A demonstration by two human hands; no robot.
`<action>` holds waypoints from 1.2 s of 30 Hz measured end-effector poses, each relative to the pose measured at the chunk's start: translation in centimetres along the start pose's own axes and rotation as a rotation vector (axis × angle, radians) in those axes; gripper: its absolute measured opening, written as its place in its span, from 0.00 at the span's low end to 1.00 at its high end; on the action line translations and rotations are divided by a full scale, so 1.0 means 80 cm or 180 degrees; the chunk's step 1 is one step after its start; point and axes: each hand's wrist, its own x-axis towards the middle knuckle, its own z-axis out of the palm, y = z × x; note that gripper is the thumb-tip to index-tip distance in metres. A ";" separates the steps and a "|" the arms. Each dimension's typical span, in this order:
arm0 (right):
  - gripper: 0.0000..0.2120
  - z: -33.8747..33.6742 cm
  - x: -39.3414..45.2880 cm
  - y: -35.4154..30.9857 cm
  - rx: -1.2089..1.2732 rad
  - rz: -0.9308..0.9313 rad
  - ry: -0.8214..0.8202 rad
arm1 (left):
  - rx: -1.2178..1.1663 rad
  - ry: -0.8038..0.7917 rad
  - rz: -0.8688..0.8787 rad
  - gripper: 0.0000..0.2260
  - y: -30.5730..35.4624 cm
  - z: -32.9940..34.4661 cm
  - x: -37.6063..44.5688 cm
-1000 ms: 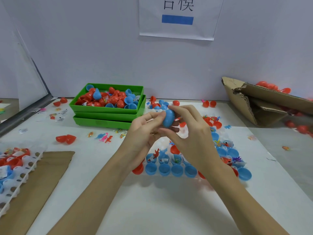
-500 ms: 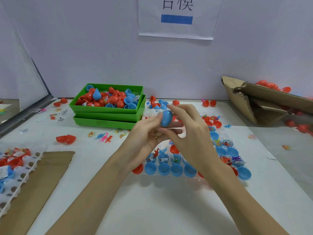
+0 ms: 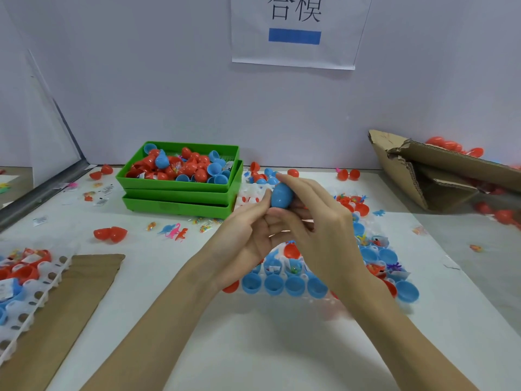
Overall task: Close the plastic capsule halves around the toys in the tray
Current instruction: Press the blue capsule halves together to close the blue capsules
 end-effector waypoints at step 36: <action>0.17 -0.116 0.098 0.156 0.3826 0.3599 0.0831 | 0.0460 0.1233 0.0375 0.21 0.034 -0.028 -0.003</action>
